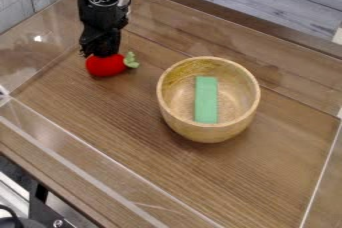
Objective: Move the red object to the right side of the table
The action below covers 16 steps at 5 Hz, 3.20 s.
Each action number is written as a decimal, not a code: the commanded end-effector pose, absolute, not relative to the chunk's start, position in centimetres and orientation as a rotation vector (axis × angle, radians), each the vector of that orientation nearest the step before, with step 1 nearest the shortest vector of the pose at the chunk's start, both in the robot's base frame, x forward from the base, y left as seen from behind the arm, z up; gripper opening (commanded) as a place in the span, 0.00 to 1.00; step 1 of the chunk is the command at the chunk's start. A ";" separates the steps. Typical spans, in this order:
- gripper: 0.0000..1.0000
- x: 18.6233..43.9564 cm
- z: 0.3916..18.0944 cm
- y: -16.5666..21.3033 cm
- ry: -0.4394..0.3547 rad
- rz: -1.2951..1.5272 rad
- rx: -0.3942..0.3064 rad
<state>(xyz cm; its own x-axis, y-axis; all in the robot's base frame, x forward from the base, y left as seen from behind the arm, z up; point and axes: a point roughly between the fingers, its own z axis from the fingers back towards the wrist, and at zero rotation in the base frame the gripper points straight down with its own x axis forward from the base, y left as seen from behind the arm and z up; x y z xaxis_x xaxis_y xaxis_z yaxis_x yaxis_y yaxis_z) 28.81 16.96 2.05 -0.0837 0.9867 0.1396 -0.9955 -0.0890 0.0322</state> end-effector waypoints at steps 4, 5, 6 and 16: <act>0.00 30.5 13.0 14.3 -0.023 1.605 -0.005; 0.00 30.7 13.8 11.7 -0.017 1.565 -0.016; 0.00 30.7 14.1 8.8 -0.012 1.476 -0.017; 0.00 21.1 9.7 -13.0 0.062 0.327 -0.038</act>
